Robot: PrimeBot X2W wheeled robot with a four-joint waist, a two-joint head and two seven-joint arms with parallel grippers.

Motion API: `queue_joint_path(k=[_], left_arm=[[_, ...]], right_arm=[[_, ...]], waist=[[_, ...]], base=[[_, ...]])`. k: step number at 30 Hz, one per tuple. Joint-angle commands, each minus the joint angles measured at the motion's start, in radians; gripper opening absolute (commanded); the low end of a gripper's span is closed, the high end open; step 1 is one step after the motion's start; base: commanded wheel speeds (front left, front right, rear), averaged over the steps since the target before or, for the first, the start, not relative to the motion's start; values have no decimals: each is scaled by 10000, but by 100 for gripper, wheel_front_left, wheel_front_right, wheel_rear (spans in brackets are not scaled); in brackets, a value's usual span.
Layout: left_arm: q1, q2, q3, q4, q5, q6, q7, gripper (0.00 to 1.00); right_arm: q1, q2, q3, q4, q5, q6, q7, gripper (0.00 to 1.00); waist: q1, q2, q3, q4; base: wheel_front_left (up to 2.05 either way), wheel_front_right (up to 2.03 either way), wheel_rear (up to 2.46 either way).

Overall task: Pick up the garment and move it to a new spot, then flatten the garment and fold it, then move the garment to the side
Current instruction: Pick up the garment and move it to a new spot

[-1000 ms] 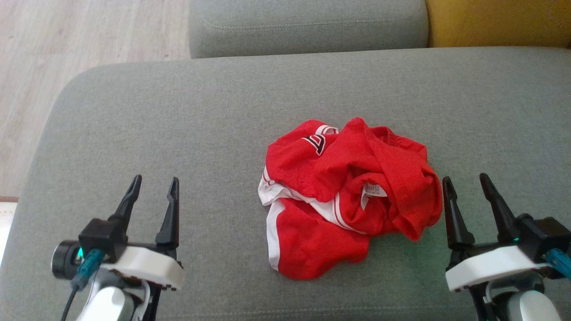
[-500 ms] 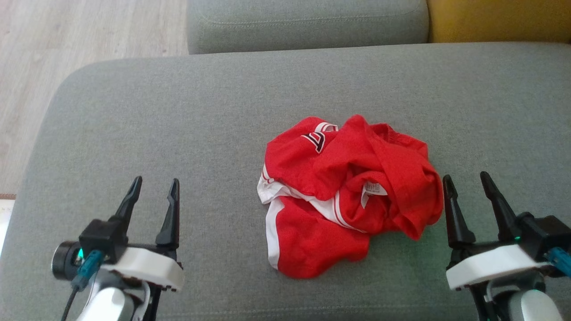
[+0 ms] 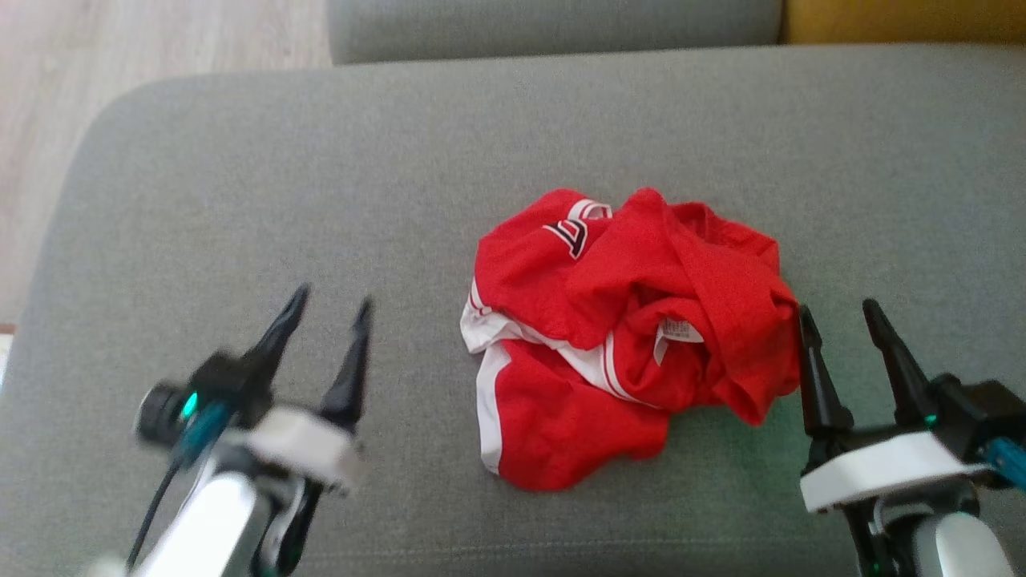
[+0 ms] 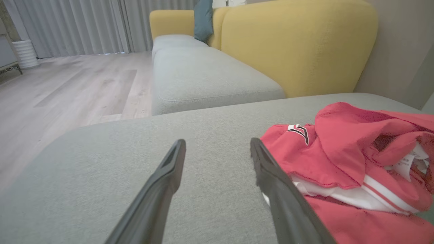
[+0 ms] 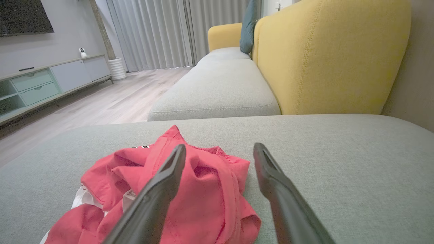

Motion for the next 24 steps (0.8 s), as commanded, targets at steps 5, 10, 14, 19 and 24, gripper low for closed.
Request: queue_joint_path(k=[5,10,14,19,24], left_arm=[[-2253,-415,-385,359,-162,-899,1142,100],[-3466,-918,-927,1576,-553,-1616,2567,100],[-4073,-1172,-1037,2761,-980,-1957,3506,100],[-4565,-1347,-1048,3893,-1312,-2160,4056,100],[-4924,-1505,-1008,4286,-1490,-2369,3693,0]], right_arm=[[-890,-54,452,-458,-45,-7,-89,100],[-1236,-54,573,-370,-14,-7,-205,100],[-1357,-54,582,-202,109,-7,-379,100],[-1352,-54,570,41,265,-7,-578,100],[-1425,-54,581,205,338,-7,-704,100]], waist=[[0,0,802,-228],[0,0,1332,-616],[0,0,1559,-914],[0,0,1671,-1124],[0,0,1638,-1210]], base=[[0,0,0],[0,0,0],[0,0,0],[0,0,0],[0,0,0]])
